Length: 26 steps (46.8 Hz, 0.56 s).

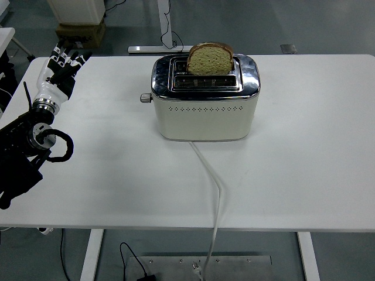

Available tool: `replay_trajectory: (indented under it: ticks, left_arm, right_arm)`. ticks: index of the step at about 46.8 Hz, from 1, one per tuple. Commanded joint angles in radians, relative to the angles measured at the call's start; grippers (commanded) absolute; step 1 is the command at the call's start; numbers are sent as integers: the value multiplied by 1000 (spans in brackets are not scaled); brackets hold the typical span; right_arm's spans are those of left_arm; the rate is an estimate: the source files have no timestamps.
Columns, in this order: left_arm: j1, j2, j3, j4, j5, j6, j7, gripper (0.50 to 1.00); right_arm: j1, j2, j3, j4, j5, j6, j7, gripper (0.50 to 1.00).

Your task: Press down toaster

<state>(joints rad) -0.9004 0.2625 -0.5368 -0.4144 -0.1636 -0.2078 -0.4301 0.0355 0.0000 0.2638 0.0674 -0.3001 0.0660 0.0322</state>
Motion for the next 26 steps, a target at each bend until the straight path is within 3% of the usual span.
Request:
replay_trajectory:
  ticks: [1, 14, 26]
  left_arm:
    - [1, -2, -2, 16, -2, -27, 1, 1000]
    - [41, -14, -14, 52, -13, -82, -1, 1000]
    - [46, -12, -31, 52, -14, -85, -1, 1000]
  right_arm:
    - [0, 0, 0, 0, -1, 0, 0, 996]
    - [1, 0, 0, 2, 1, 2, 0, 998]
    - [-5, 0, 3, 2, 2, 2, 6, 998]
